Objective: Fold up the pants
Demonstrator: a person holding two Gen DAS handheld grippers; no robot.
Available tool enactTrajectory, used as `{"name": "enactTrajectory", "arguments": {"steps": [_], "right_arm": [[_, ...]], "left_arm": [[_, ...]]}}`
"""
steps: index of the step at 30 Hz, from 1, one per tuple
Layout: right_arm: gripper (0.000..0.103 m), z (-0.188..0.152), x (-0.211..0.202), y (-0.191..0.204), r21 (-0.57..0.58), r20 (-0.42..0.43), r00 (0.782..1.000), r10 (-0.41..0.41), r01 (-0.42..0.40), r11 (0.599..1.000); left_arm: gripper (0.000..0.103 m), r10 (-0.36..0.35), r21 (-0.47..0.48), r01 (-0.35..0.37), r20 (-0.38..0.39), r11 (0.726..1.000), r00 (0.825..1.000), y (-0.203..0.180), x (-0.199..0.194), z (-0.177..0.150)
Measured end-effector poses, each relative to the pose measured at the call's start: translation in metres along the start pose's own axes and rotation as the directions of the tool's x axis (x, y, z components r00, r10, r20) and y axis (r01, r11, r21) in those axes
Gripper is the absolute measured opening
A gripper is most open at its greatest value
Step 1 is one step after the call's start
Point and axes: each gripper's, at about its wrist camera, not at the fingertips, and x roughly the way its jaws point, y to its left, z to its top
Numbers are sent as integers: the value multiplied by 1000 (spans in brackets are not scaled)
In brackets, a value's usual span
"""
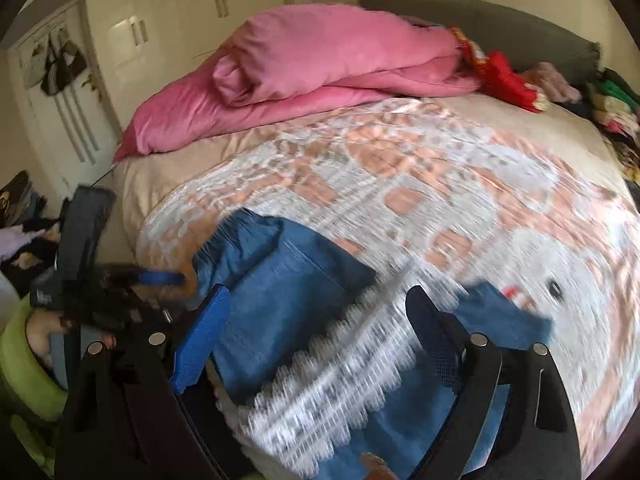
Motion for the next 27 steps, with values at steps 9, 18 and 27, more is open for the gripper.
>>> {"name": "enactTrajectory", "arguments": {"steps": [9,18,27], "right_arm": [[89,45,82,22,-107,-171,979,115,-135,985],[89,56,150,43,-145,-317,935,159,-214,966],[39,51,154,34,-82,-301,907,293,-331,940]], "left_arm": [[55,-58,-56,57,-22,997,998,4,10,-3],[55,-76,-67,73,-32,995,997,5,10,-4],[67,-120,-67,118,-33,991,992,4,9,-5]]}}
